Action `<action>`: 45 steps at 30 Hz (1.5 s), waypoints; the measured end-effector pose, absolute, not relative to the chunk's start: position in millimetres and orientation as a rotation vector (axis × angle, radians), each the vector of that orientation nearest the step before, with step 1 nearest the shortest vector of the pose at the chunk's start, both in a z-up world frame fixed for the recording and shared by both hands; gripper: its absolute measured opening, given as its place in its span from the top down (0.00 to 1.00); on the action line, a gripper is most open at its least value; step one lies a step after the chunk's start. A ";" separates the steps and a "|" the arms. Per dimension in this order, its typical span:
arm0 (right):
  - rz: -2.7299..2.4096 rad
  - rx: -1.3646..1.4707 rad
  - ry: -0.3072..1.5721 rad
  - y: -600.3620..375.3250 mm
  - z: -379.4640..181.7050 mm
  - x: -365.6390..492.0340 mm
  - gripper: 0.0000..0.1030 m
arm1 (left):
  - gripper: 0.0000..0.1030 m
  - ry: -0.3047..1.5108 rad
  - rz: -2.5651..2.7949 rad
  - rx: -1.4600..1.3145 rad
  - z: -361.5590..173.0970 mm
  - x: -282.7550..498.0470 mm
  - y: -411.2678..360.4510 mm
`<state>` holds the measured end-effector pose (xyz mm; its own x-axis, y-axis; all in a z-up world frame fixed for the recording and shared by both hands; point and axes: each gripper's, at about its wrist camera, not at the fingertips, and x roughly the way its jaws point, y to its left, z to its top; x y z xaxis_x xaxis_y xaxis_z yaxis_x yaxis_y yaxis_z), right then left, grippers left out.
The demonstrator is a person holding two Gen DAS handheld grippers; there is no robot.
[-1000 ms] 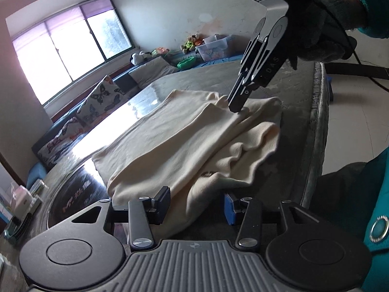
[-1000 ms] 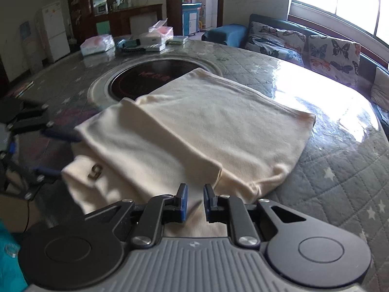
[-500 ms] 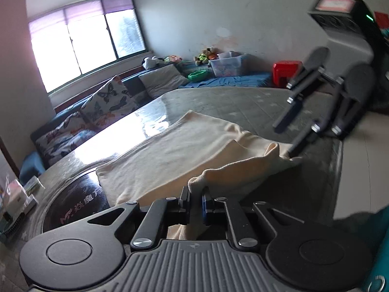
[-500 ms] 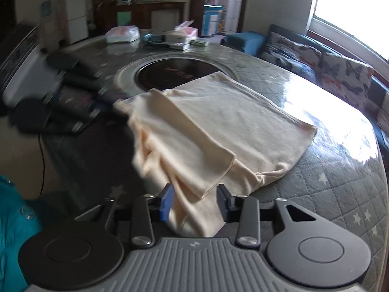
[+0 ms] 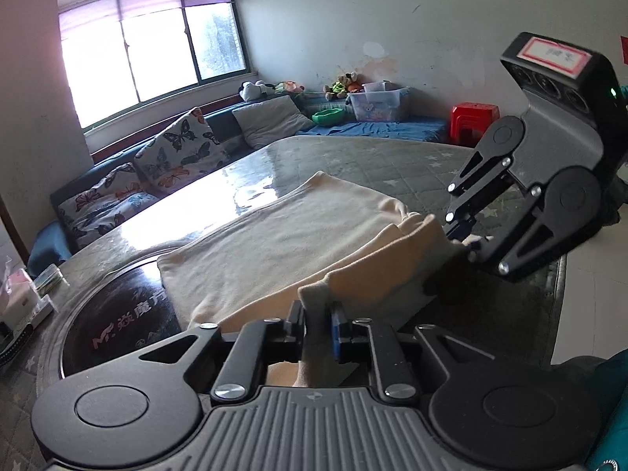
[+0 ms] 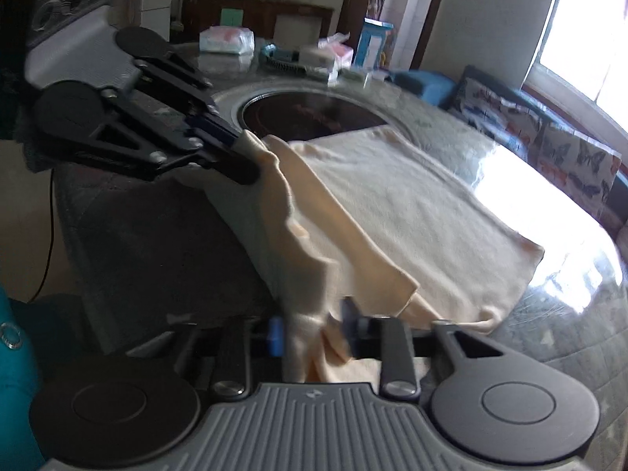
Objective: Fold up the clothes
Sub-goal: 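Grasp the sweatshirt hem with the left gripper while the right gripper lifts the side, then lift the hem with both grippers and fold it over toward the collar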
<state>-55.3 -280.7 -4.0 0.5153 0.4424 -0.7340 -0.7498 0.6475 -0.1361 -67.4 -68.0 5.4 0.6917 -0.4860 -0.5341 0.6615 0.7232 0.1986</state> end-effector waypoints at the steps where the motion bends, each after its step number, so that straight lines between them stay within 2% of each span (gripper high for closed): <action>1: 0.748 -0.459 0.728 -281.4 -3.3 -53.0 0.86 | 0.79 0.464 -0.658 0.400 4.4 -71.1 -66.7; 3: 0.742 -0.417 0.730 -285.4 1.2 -49.9 0.88 | 0.75 0.448 -0.650 0.418 1.3 -79.3 -64.1; 4: 0.740 -0.394 0.732 -288.1 4.2 -48.3 0.88 | 0.66 0.440 -0.643 0.430 -0.5 -83.8 -63.0; 5: 0.738 -0.377 0.731 -290.1 6.9 -47.2 0.88 | 0.62 0.431 -0.631 0.444 -2.9 -87.8 -62.2; 14: 0.719 -0.343 0.715 -294.7 18.1 -46.5 0.89 | 0.62 0.402 -0.578 0.621 -28.8 -102.1 -60.2; 17: 0.709 -0.335 0.708 -295.6 19.7 -48.8 0.89 | 0.72 0.408 -0.572 0.629 -32.0 -102.8 -57.1; 18: 0.707 -0.336 0.704 -295.5 20.1 -49.9 0.90 | 0.83 0.409 -0.570 0.627 -31.8 -103.5 -56.1; 19: 0.704 -0.335 0.699 -295.4 20.7 -50.9 0.90 | 0.88 0.409 -0.568 0.625 -31.6 -104.2 -55.1; 22: 0.702 -0.330 0.680 -296.8 23.8 -54.3 0.90 | 0.93 0.403 -0.564 0.593 -25.5 -106.8 -51.7; 36: 0.770 -0.364 0.605 -311.4 70.2 -120.2 0.91 | 0.94 0.319 -0.619 0.501 39.7 -173.3 -34.5; 45: 0.776 -0.346 0.601 -309.6 84.6 -124.9 0.91 | 0.94 0.320 -0.547 0.456 47.4 -136.4 -39.4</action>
